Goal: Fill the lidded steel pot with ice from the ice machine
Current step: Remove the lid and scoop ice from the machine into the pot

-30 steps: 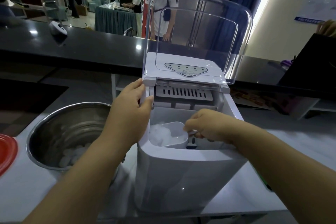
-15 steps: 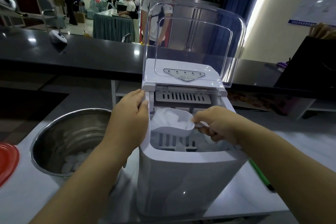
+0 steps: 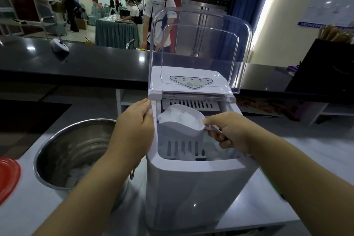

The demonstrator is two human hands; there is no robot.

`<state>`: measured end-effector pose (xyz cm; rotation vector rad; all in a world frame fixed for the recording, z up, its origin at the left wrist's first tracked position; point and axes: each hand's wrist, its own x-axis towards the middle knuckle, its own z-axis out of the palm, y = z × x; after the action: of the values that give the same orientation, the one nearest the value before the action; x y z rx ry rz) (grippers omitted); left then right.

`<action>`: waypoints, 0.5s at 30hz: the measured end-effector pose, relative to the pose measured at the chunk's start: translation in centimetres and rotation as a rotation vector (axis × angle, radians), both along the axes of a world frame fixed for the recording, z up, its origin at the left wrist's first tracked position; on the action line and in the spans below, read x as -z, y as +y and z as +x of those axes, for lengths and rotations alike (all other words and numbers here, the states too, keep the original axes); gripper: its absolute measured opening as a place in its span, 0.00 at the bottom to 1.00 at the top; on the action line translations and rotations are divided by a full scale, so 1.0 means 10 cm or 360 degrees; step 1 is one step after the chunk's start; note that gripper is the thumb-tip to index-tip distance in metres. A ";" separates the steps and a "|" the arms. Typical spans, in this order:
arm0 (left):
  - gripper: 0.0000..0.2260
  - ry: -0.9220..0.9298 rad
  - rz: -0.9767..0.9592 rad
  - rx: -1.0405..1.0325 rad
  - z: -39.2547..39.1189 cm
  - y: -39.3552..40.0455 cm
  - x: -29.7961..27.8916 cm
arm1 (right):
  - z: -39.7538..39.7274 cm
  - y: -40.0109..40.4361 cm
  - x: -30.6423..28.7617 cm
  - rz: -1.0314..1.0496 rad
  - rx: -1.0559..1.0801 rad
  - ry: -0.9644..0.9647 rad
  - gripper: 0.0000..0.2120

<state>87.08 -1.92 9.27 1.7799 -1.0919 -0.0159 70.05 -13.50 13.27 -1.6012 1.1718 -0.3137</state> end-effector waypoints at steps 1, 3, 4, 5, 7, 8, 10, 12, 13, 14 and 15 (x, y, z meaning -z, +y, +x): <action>0.16 -0.0010 -0.0005 -0.0004 0.00 0.01 0.00 | -0.01 0.01 -0.01 -0.0004 0.0012 -0.0022 0.12; 0.16 -0.0022 -0.0029 -0.0005 0.00 0.03 -0.01 | -0.04 0.03 -0.04 -0.0031 0.0037 -0.0043 0.12; 0.15 -0.0032 -0.0049 -0.0003 0.01 0.04 0.00 | -0.06 0.04 -0.05 -0.0051 0.0044 -0.0048 0.12; 0.14 -0.0043 -0.0069 0.0002 0.01 0.06 0.00 | -0.07 0.05 -0.07 -0.0068 0.0044 -0.0053 0.13; 0.11 -0.0055 -0.0084 0.0029 0.02 0.10 0.00 | -0.09 0.08 -0.10 -0.0095 0.0032 -0.0071 0.13; 0.09 -0.0046 -0.0081 0.0054 0.03 0.12 0.00 | -0.08 0.09 -0.12 -0.0105 0.0028 -0.0087 0.13; 0.08 0.0015 -0.0086 0.0097 0.06 0.18 0.01 | -0.04 0.13 -0.15 -0.0124 0.0024 -0.0132 0.15; 0.10 0.0072 -0.0100 0.0085 0.11 0.25 0.00 | 0.04 0.18 -0.19 -0.0139 0.0022 -0.0168 0.15; 0.10 0.0079 -0.0102 0.0064 0.14 0.29 0.00 | 0.08 0.21 -0.22 -0.0147 0.0018 -0.0182 0.15; 0.10 0.0088 -0.0105 0.0031 0.18 0.32 0.00 | 0.13 0.24 -0.24 -0.0157 0.0011 -0.0192 0.14; 0.09 0.0097 -0.0108 -0.0010 0.24 0.36 0.01 | 0.19 0.26 -0.26 -0.0171 0.0005 -0.0193 0.12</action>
<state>89.48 1.65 9.14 1.7116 -1.0313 -0.0290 71.90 -10.89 15.90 -1.6495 1.0799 -0.4758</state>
